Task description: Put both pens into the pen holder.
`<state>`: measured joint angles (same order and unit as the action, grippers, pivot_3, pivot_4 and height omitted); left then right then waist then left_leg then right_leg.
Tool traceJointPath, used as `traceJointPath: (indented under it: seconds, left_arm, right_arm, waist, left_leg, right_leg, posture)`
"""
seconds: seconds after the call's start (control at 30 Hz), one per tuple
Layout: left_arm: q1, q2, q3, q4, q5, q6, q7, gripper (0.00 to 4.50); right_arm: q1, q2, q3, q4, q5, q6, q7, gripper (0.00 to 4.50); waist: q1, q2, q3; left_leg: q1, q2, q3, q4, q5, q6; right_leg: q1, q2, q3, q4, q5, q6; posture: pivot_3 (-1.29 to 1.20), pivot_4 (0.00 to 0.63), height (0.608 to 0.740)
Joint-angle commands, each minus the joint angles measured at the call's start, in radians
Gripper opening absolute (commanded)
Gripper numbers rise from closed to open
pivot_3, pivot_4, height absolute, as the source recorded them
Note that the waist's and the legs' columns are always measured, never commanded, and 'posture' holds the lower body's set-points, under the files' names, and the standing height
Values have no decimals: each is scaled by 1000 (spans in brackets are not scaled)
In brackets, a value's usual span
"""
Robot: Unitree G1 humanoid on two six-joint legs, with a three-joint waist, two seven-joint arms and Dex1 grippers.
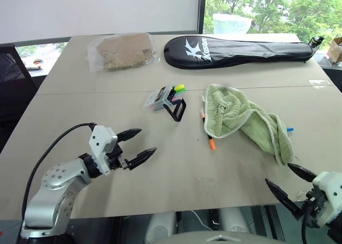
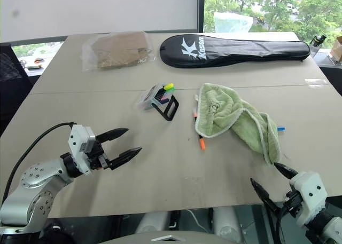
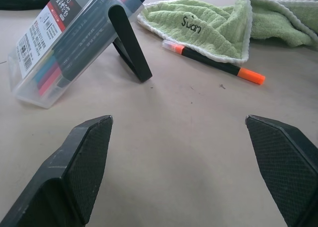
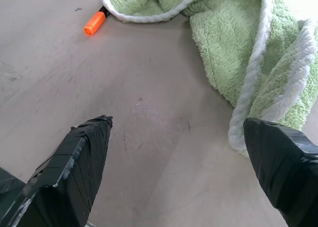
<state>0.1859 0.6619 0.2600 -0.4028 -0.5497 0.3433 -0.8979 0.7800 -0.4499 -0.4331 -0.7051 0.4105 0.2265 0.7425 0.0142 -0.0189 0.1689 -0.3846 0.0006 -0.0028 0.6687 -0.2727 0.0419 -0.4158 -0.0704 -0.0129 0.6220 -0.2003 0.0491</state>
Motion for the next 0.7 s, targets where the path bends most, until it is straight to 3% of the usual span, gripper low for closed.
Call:
traceJointPath:
  seconds: [0.03, 0.17, 0.33, 0.43, 0.57, 0.7]
  left_arm:
    - [-21, 6, -6, -17, -11, -1, -5, 4455]
    - [-77, -5, -10, -56, -69, 13, -13, 4455]
    - [-115, 21, -15, -94, -145, 39, -66, 4455]
    - [-137, 45, -30, -120, -146, 31, -97, 4455]
    - [-161, 51, -32, -147, -163, 47, -88, 4455]
    - [-159, 43, -31, -152, -167, 49, -71, 4455]
  right_arm:
    - [-106, -85, -6, -69, 65, 77, -13, 4488]
    - [-447, -321, 97, -66, 118, 270, 21, 4488]
    - [-819, -391, 248, 59, 75, 427, -65, 4488]
    - [-1077, -449, 431, 191, -46, 533, -73, 4488]
    - [-1319, -414, 655, 412, -157, 594, -23, 4488]
    - [-1455, -293, 746, 670, -220, 676, -57, 4488]
  waist:
    - [0, 0, 0]
    - [-24, -1, 5]
    - [-11, -6, 3]
    - [-2, -4, 4]
    - [-2, -4, 4]
    - [-1, -4, 4]
  left_leg:
    - [0, 0, 0, 0, 0, 0]
    - [4, 3, 9, 2, -2, -3]
    - [1, 4, 4, 2, 0, 0]
    - [-2, 3, 4, 0, 0, 0]
    - [-13, 2, 5, 1, 1, -1]
    - [-16, 2, 4, 0, 2, -3]
  right_leg:
    - [0, 0, 0, 0, 0, 0]
    - [0, -4, -3, -2, 0, 0]
    - [0, 1, -14, -1, 4, -5]
    - [-5, 2, -14, -1, 6, -9]
    - [-15, 2, -13, -1, 6, -9]
    - [-15, 1, -16, -2, 8, -6]
  posture:
    - [0, 150, 740]
    - [0, 150, 740]
    - [0, 150, 740]
    - [0, 150, 740]
    - [0, 150, 740]
    - [0, 150, 740]
